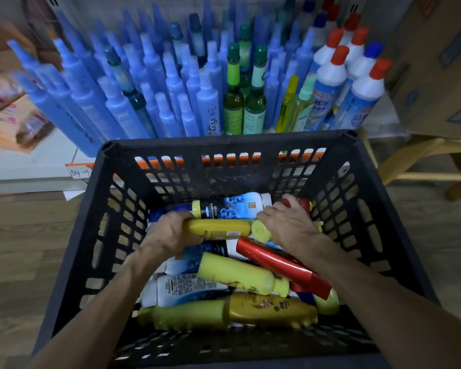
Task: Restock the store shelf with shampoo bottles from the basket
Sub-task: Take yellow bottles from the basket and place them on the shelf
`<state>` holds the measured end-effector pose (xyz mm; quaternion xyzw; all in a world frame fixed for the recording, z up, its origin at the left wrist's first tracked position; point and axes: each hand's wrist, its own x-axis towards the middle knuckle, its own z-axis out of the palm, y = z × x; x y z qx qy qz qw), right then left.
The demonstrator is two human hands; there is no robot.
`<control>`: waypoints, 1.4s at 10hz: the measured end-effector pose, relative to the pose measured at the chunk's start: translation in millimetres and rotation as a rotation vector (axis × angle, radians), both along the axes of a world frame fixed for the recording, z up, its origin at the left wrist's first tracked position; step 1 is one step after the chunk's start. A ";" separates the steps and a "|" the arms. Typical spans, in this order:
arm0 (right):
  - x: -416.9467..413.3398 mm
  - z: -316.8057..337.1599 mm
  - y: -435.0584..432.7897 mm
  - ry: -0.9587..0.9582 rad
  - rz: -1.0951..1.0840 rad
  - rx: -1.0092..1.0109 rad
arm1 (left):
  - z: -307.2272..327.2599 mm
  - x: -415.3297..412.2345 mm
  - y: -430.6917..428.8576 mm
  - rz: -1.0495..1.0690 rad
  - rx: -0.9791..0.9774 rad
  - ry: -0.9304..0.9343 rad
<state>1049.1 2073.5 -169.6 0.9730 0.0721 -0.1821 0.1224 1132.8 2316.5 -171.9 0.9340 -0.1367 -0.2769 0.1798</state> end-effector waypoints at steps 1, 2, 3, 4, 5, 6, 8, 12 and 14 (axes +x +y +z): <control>-4.6 23.5 -1.7 -0.101 -0.127 0.074 | 32.8 6.2 4.5 0.093 -0.143 -0.016; -7.7 76.2 2.5 -0.186 -0.577 0.375 | 87.6 5.7 2.9 0.175 -0.212 -0.066; -18.4 148.0 1.4 -0.222 -0.935 0.631 | 159.0 -4.1 5.3 0.198 -0.223 -0.066; -31.4 229.4 -5.1 -0.179 -1.291 0.915 | 248.0 -14.9 10.4 0.251 -0.224 -0.011; -52.3 324.1 -9.5 -0.124 -1.531 1.166 | 351.6 -27.2 11.2 0.251 -0.231 0.027; -77.6 432.0 -2.8 -0.003 -1.663 1.339 | 465.2 -42.7 13.0 0.225 -0.192 0.052; -120.6 674.3 23.0 0.306 -1.614 2.030 | 694.2 -58.1 23.0 0.269 -0.157 0.067; -132.3 887.5 31.7 0.499 -1.370 2.171 | 938.3 -67.2 10.0 0.248 -0.350 -0.122; -123.4 946.5 23.7 0.342 -1.061 2.314 | 999.9 -68.0 -6.0 0.315 -0.566 -0.179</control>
